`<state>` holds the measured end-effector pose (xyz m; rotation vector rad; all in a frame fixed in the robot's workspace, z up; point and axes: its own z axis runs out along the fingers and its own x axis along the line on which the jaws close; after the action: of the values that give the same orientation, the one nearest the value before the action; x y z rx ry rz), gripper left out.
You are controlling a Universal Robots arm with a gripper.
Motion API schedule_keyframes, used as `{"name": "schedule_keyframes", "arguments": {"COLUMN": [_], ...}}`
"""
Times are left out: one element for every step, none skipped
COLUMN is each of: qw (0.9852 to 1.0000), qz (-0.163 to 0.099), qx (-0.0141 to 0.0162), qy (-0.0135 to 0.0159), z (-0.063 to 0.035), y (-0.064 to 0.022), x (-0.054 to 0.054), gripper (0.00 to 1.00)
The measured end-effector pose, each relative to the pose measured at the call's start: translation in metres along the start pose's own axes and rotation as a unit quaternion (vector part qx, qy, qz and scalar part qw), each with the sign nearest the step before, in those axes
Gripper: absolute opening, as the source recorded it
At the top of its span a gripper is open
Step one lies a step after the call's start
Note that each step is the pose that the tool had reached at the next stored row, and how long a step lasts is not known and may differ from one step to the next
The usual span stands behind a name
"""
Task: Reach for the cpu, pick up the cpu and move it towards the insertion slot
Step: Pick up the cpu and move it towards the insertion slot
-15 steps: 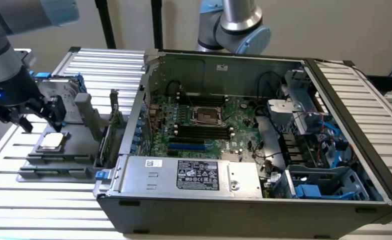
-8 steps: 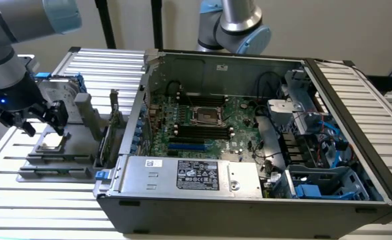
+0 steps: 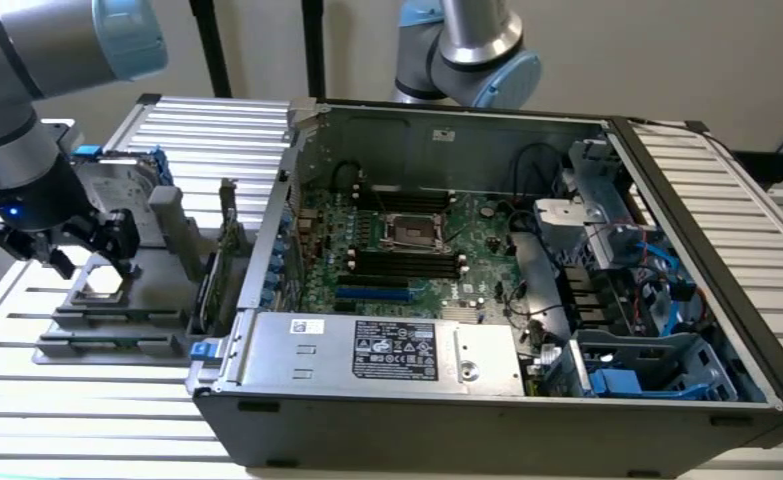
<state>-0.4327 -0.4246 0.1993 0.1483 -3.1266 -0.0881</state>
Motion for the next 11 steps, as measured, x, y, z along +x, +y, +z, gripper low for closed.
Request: {"name": "schedule_keyframes", "arguments": {"qw": [1.0, 1.0, 1.0, 1.0, 1.0, 1.0, 1.0, 1.0, 1.0, 1.0, 1.0], "qz": [0.0, 0.0, 0.0, 0.001, 0.001, 0.001, 0.002, 0.004, 0.005, 0.007, 0.008], "qx": [0.0, 0.0, 0.0, 0.0, 0.0, 0.0, 0.0, 0.0, 0.0002, 0.0004, 0.0004], "qy": [0.0002, 0.0003, 0.0004, 0.0005, 0.0005, 0.0006, 0.0005, 0.0004, 0.0004, 0.0004, 0.0003], "z": [0.0007, 0.0012, 0.0018, 0.0023, 0.0029, 0.0032, 0.0036, 0.0041, 0.0044, 0.0047, 0.0051], "y": [-0.0001, -0.0001, -0.0002, -0.0003, -0.0003, -0.0004, -0.0004, -0.0004, -0.0005, -0.0005, -0.0005], "x": [-0.0001, -0.0003, -0.0005, -0.0007, -0.0007, -0.0007, -0.0007, -0.0008, -0.0008, -0.0008, -0.0008], "gripper": [0.71, 0.71, 0.71, 0.71, 0.71, 0.71, 0.71, 0.71, 0.71, 0.71, 0.71]}}
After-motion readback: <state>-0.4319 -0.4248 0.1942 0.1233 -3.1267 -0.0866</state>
